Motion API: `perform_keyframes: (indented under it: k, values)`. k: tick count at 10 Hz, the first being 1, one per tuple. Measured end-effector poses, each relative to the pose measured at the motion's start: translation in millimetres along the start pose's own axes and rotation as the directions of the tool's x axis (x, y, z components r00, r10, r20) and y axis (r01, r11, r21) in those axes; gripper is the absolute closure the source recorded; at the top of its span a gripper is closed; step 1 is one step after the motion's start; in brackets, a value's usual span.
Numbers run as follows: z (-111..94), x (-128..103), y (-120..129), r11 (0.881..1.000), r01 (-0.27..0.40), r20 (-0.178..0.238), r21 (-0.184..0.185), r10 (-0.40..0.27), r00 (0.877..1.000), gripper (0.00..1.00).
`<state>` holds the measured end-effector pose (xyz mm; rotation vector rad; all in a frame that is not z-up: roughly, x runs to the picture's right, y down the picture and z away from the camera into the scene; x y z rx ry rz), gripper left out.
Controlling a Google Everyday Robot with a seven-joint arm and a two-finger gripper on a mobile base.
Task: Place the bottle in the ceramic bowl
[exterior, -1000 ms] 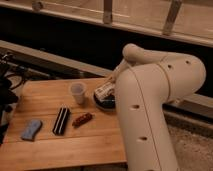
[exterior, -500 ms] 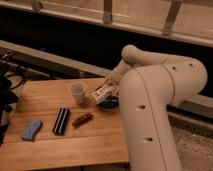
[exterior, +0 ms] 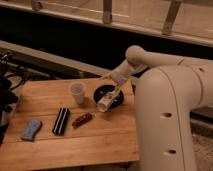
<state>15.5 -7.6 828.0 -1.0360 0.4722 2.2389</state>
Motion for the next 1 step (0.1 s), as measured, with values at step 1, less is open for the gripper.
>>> perform_keyframes:
  k: [1]
  values:
    - [5.0, -0.6, 0.7, 0.999, -0.021, -0.002, 0.024, 0.021, 1.000, 0.41]
